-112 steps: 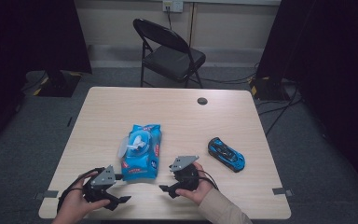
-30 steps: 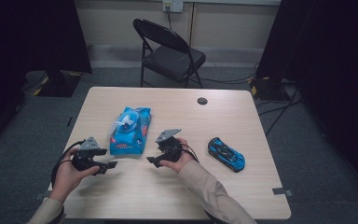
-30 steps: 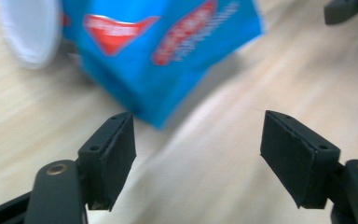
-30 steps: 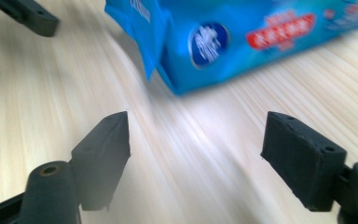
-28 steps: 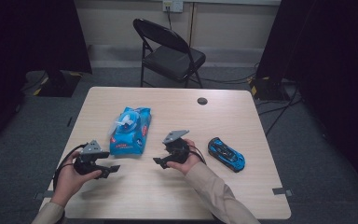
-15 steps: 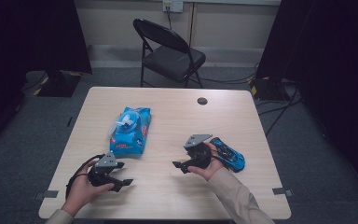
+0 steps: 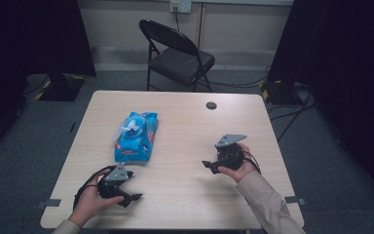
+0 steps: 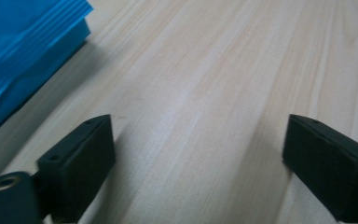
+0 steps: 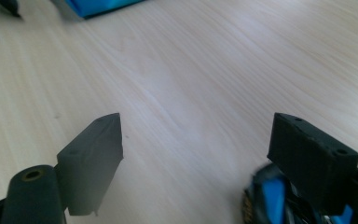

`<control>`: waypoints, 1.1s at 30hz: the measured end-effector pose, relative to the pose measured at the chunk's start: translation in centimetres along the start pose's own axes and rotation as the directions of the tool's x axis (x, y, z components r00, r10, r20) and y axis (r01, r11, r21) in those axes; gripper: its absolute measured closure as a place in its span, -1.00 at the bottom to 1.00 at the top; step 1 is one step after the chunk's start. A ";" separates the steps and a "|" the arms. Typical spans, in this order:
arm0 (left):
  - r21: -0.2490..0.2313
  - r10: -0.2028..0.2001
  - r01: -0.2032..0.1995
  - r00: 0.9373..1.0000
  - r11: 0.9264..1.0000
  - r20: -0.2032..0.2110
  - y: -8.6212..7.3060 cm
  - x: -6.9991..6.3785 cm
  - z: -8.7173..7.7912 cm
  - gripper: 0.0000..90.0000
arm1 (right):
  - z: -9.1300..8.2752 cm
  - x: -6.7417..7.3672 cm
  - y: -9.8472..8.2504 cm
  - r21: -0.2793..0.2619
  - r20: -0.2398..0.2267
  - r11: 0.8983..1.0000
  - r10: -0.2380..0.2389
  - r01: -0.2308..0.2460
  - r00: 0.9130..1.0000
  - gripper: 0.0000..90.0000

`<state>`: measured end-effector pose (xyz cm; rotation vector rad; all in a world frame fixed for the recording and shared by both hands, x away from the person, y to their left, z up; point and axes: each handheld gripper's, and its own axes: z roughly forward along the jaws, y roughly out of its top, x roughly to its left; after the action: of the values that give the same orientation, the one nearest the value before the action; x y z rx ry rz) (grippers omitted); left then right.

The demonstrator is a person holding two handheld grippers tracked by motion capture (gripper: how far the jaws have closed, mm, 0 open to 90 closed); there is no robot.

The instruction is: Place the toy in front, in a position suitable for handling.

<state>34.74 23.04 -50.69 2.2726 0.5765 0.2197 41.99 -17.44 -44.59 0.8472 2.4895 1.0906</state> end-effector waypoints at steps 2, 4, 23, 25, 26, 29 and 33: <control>0.002 -0.001 0.001 1.000 1.000 0.001 0.0 -0.1 0.1 -0.91 | -0.3 -0.8 -0.4 0.002 0.023 1.000 0.008 -0.008 1.000 -0.68; 0.004 0.000 0.000 1.000 1.000 0.003 0.1 -0.1 0.1 -0.92 | -0.5 -2.0 -1.2 0.011 0.044 0.999 0.044 -0.044 0.998 -0.68; 0.008 -0.001 0.001 1.000 1.000 0.000 0.1 -0.2 0.2 -0.94 | 2.3 -5.7 -5.2 0.111 0.071 0.986 0.116 -0.123 0.991 -0.62; 0.008 -0.001 0.001 1.000 1.000 0.000 0.1 -0.2 0.2 -0.94 | 2.4 -5.8 -5.2 0.106 0.071 0.987 0.116 -0.123 0.991 -0.60; 0.008 -0.001 0.001 1.000 1.000 0.000 0.1 -0.2 0.2 -0.94 | 2.3 -5.8 -5.3 0.095 0.069 0.989 0.111 -0.117 0.991 -0.49; 0.008 0.000 0.000 1.000 1.000 0.000 0.1 -0.2 0.2 -0.95 | 2.3 -5.8 -5.3 0.089 0.062 0.990 0.102 -0.107 0.993 -0.45; 0.008 0.000 0.000 1.000 1.000 0.000 0.1 -0.2 0.2 -0.95 | 2.3 -5.7 -5.4 0.078 0.064 0.991 0.105 -0.110 0.992 -0.44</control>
<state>34.71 22.76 -50.73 2.2802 0.5779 0.2173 45.40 -22.65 -49.95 1.0331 2.4781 0.9874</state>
